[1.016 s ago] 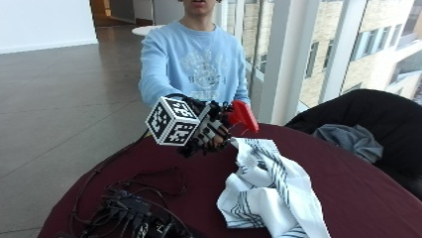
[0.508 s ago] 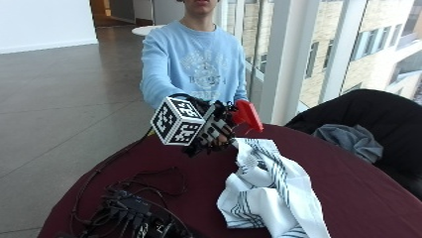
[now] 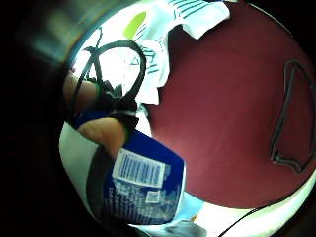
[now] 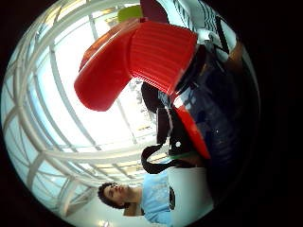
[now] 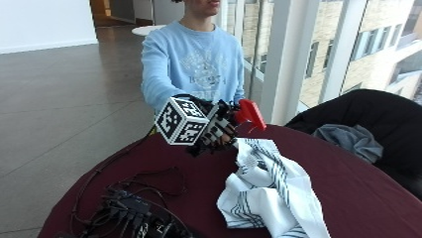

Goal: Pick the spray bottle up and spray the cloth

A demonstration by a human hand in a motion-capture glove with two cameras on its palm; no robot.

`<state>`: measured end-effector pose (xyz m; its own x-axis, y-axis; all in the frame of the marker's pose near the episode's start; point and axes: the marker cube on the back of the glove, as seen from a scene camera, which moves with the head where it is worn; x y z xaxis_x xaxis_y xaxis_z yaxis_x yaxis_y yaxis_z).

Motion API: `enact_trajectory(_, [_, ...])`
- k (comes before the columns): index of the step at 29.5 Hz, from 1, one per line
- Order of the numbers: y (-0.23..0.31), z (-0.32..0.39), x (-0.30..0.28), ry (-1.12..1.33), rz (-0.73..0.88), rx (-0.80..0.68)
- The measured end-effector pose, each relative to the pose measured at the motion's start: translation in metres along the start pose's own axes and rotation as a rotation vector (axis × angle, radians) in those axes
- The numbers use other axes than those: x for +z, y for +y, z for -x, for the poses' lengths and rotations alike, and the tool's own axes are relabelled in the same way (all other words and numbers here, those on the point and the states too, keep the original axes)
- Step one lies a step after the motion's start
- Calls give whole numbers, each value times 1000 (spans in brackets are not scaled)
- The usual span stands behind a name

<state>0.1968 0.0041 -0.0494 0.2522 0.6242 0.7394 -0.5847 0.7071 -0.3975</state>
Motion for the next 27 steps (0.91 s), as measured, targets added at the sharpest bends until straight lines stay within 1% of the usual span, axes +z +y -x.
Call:
enact_trajectory(6, [2, 9, 8, 8, 4, -24])
enact_trajectory(9, [4, 17, 16, -1, 6, -63])
enact_trajectory(19, [11, 76, 72, -92, 0, -338])
enact_trajectory(24, [11, 100, 111, -137, 0, -487])
enact_trajectory(27, [10, 108, 135, -126, 5, -548])
